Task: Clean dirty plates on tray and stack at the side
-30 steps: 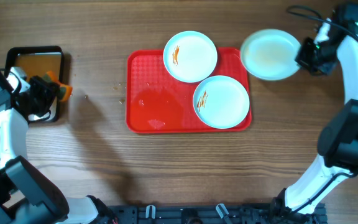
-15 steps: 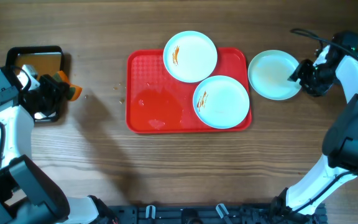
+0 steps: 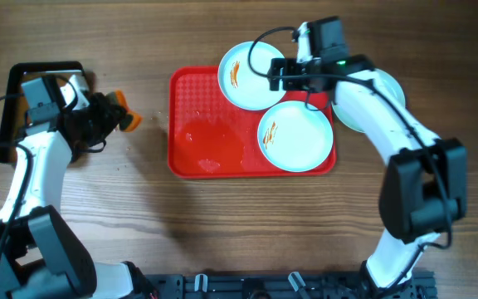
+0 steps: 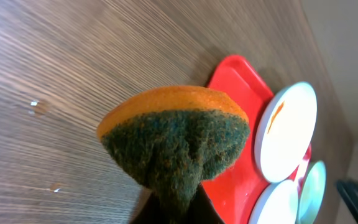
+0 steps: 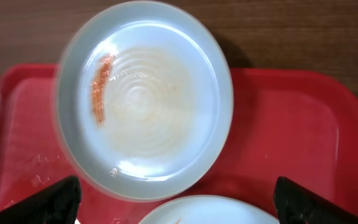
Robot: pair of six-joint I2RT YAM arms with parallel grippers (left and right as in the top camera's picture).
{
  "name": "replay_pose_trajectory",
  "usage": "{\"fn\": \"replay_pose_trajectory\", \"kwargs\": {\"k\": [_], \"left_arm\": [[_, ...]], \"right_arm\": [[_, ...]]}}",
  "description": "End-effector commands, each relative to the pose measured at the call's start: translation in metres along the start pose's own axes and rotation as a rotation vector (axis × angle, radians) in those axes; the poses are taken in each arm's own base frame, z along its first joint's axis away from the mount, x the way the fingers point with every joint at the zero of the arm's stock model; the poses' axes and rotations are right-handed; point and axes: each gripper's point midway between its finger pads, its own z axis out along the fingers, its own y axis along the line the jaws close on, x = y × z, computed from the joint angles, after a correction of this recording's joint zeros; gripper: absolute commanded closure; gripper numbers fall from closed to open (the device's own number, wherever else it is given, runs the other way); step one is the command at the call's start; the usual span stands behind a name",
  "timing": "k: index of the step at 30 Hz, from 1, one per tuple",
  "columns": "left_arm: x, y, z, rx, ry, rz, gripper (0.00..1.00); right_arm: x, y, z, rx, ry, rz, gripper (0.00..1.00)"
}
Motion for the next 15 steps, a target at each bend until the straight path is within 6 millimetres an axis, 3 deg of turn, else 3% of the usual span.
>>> {"fn": "replay_pose_trajectory", "kwargs": {"k": [1, 5, 8, 10, 13, 15], "left_arm": [[0.011, -0.004, 0.007, -0.010, 0.035, 0.097, 0.96], [0.015, -0.003, 0.007, -0.014, 0.049, 0.090, 0.96], [0.019, -0.001, 0.008, -0.022, 0.063, 0.081, 0.96], [0.020, 0.000, 0.008, -0.023, 0.066, 0.079, 0.96], [0.020, 0.000, 0.008, -0.023, 0.065, 0.079, 0.96], [0.020, 0.000, 0.008, -0.023, 0.068, 0.077, 0.96]], "right_arm": [[0.018, -0.036, 0.039, 0.255, 0.009, 0.080, 0.00], [0.026, -0.031, 0.078, 0.192, 0.021, 0.063, 0.01], [0.023, -0.028, 0.090, 0.172, -0.007, 0.067, 0.03], [0.022, -0.022, 0.091, 0.137, -0.007, 0.071, 0.19], [0.027, -0.014, 0.094, 0.100, 0.013, 0.076, 0.50], [0.029, -0.010, 0.094, 0.094, 0.021, 0.069, 0.62]]}}
